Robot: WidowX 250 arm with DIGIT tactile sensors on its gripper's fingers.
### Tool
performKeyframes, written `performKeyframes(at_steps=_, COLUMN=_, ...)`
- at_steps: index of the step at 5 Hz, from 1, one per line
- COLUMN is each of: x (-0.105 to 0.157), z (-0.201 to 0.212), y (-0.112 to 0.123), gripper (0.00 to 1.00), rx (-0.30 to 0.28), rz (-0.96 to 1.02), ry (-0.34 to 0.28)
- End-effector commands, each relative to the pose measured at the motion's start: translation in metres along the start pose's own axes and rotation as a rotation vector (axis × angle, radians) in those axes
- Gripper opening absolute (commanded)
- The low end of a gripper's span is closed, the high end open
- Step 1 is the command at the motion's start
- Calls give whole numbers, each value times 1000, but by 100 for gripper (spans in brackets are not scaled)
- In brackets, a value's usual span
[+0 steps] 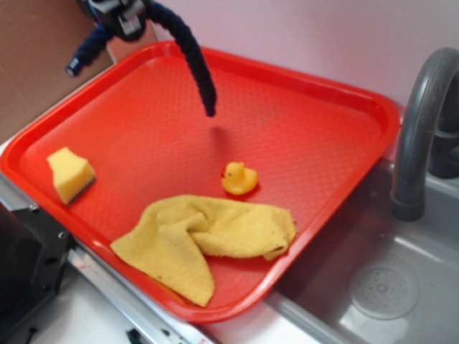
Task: Grab the blue rope.
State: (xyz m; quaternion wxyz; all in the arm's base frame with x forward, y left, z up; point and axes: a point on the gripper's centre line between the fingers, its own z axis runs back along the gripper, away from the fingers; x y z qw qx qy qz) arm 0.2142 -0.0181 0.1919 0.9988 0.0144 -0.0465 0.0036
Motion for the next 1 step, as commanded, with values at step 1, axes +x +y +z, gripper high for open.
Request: performKeyframes(at_steps=1, x=-2, z=20, y=-6, gripper=0, rx=-34, rz=-82, ry=-77)
